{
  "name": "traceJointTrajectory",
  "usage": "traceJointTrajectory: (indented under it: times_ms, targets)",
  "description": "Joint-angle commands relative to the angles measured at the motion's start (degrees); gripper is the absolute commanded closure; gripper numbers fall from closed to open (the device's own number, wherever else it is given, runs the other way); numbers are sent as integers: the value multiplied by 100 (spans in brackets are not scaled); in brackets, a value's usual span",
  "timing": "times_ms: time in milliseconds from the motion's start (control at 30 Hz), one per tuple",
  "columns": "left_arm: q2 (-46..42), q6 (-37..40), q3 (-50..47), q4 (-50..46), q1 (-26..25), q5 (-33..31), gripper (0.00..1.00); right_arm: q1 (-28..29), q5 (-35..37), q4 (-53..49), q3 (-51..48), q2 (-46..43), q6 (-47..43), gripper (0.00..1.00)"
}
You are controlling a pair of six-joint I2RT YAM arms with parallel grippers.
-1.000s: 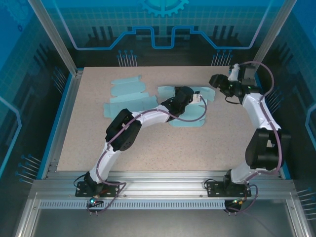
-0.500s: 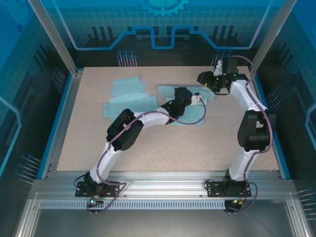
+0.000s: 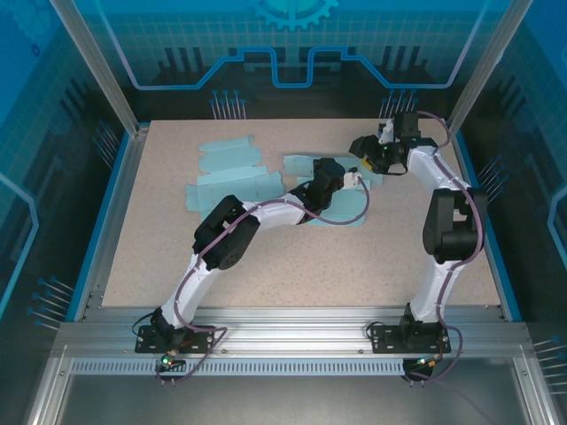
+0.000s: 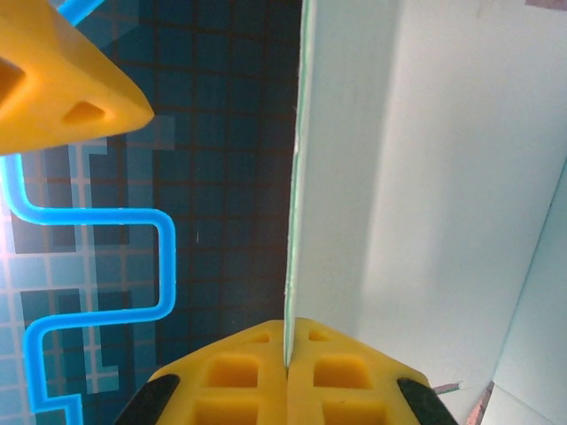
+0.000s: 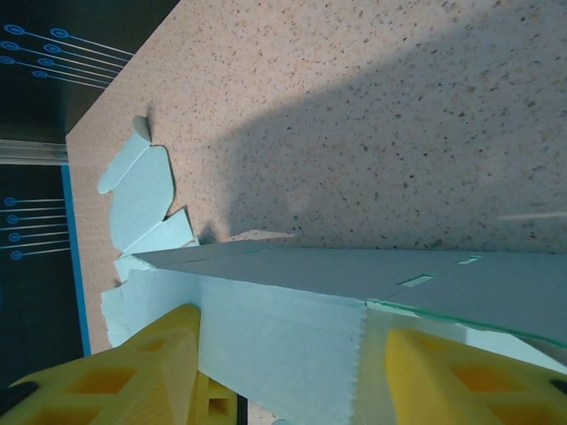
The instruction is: Fold the paper box
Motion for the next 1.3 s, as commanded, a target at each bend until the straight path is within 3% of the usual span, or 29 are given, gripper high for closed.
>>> traceJointTrajectory:
  times_ms: [0,267,400,500,600,700,800,1133,1267]
  targets:
    - [52,-160,13,135,-24,-34,100,60,-464,315,-93,209,283,41]
    - [-22,-206,-109,205,-54,54,100,88,-694,490,51,438,441,52]
    - [-155,-369,-288,182,-37,225,100,73,-570,378,91,451,329,67]
    - [-367,-662,-549,131,-8,490,100,51,-542,369,70,485,288,73]
    - [-595,-927,-815,67,40,762,90,27,-556,375,58,522,258,78]
    - [-774,-1092,-989,67,95,912,74,17,-543,379,31,525,252,79]
    - [-898,-1254,-1058,-7,196,1000,69,-18,-517,370,18,493,247,80]
    - [-1108,-1414,-1316,50,499,1201,68,-71,-507,335,-4,463,221,80]
    - [-1104,-1404,-1318,147,555,1204,80,-71,-517,335,5,460,217,80]
